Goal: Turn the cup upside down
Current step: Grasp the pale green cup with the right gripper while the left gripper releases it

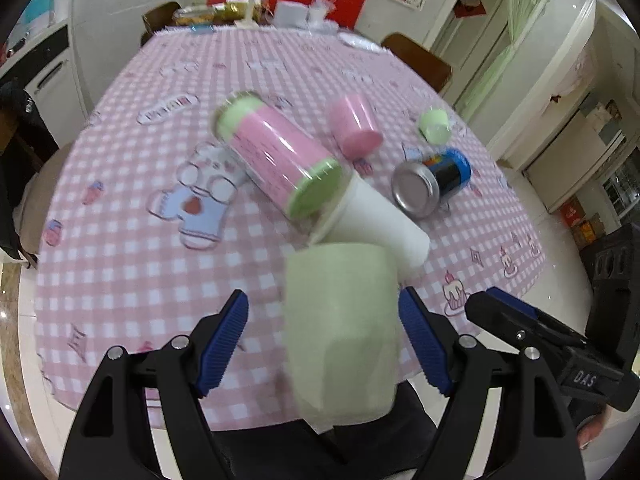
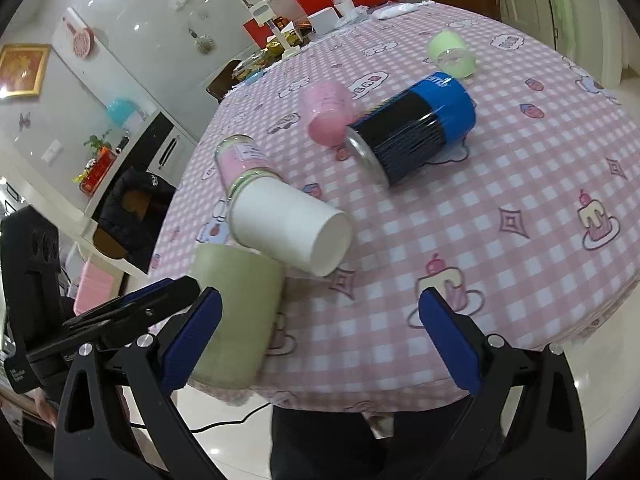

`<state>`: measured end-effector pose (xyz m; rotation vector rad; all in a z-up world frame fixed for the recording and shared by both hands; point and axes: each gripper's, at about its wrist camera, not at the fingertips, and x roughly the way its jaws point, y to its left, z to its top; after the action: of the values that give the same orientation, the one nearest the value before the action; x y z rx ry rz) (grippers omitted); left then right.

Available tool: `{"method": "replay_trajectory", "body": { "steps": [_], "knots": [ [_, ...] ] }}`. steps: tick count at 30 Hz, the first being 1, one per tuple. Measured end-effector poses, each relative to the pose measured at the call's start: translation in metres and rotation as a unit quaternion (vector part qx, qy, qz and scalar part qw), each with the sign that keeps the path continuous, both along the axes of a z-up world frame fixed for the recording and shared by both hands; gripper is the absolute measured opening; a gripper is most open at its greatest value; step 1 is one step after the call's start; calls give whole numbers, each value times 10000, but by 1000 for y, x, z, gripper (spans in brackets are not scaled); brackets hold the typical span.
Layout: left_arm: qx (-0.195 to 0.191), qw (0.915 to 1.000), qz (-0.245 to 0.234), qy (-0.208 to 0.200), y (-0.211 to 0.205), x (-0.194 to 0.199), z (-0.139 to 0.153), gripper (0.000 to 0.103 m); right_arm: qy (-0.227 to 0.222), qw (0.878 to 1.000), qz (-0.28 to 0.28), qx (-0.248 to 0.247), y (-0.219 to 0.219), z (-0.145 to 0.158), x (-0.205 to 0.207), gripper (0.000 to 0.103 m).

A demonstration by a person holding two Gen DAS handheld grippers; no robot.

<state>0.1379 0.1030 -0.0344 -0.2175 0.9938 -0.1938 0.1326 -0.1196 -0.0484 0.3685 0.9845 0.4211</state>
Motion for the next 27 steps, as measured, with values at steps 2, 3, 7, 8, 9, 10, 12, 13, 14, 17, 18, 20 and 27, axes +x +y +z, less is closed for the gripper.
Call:
{"method": "replay_trajectory", "body": {
  "steps": [2, 3, 7, 8, 9, 10, 12, 13, 14, 17, 18, 20, 27],
  "knots": [
    [97, 9999, 102, -101, 10, -3, 3, 76, 47, 10000, 66, 19, 8, 2, 0, 95],
    [139, 9997, 147, -150, 18, -5, 4, 76, 108, 9998, 143, 92, 15, 2, 0, 95],
    [197, 9993, 227, -222, 40, -6, 2, 76, 352, 9982, 406, 278, 39, -4, 2, 95],
    [193, 9994, 209, -206, 45, -5, -1, 76, 443, 9973, 506, 278, 48, -7, 4, 95],
    [181, 9995, 195, -176, 47, -4, -5, 76, 518, 9967, 563, 252, 55, -10, 6, 95],
    [170, 9996, 186, -142, 52, -3, -9, 76, 594, 9962, 595, 207, 61, -12, 10, 95],
    [148, 9997, 160, -78, 59, 0, -16, 76, 721, 9955, 602, 154, 70, -17, 15, 95],
    [132, 9998, 137, -57, 63, 1, -20, 76, 802, 9950, 584, 136, 75, -21, 18, 95],
    [120, 9999, 116, -43, 65, 1, -23, 76, 884, 9945, 550, 111, 80, -25, 21, 95],
    [132, 9999, 7, 28, 70, 6, -34, 76, 1072, 9931, 478, -21, 90, -33, 30, 95],
    [144, 9999, -43, 47, 71, 8, -38, 76, 1121, 9926, 471, -36, 92, -36, 32, 95],
    [146, 9998, -111, 82, 73, 11, -44, 76, 1134, 9925, 458, -8, 94, -38, 34, 96],
    [22, 9994, -267, 234, 75, 18, -56, 76, 879, 9946, 504, -228, 98, -26, 29, 77]
  ]
}}
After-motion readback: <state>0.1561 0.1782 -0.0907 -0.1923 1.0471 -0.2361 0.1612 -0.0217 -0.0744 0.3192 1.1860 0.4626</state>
